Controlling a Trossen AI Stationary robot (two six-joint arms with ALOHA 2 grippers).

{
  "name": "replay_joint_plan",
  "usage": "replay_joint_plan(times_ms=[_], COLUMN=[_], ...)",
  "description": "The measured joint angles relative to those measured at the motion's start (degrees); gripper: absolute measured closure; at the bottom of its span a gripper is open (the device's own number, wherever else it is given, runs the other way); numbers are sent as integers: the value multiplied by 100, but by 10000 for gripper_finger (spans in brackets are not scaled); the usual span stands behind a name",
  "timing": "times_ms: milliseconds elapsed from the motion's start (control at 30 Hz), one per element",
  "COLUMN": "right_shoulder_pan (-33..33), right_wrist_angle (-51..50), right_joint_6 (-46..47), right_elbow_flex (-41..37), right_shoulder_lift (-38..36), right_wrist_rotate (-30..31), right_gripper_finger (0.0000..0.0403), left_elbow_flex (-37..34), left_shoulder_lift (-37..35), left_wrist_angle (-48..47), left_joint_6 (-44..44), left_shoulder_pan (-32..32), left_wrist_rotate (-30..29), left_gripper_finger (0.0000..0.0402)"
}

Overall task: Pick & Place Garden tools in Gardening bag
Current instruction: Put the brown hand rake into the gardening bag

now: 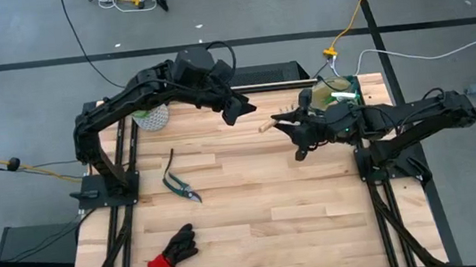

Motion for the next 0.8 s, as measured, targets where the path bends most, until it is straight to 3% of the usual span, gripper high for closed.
replay_joint_plan(times_ms=[267, 567, 800], right_shoulder_pan=[76, 74, 74], right_wrist_angle=[-93, -582, -1232], right_joint_6=[1039, 2159, 2950], right_elbow_flex=[-2, -2, -2], right_shoulder_lift=[-369, -1369, -1954], right_wrist_rotate=[-1, 8, -141], right_gripper_finger=[334, 334, 334], left_elbow_flex=[0, -2, 0], left_shoulder_lift=[-5, -224, -515], left_wrist_angle=[1, -170, -428], left_joint_6=[14, 427, 657], left_shoulder_pan=[0, 0, 2], left_wrist_rotate=[0, -190, -372], left_gripper_finger=[164, 165, 207])
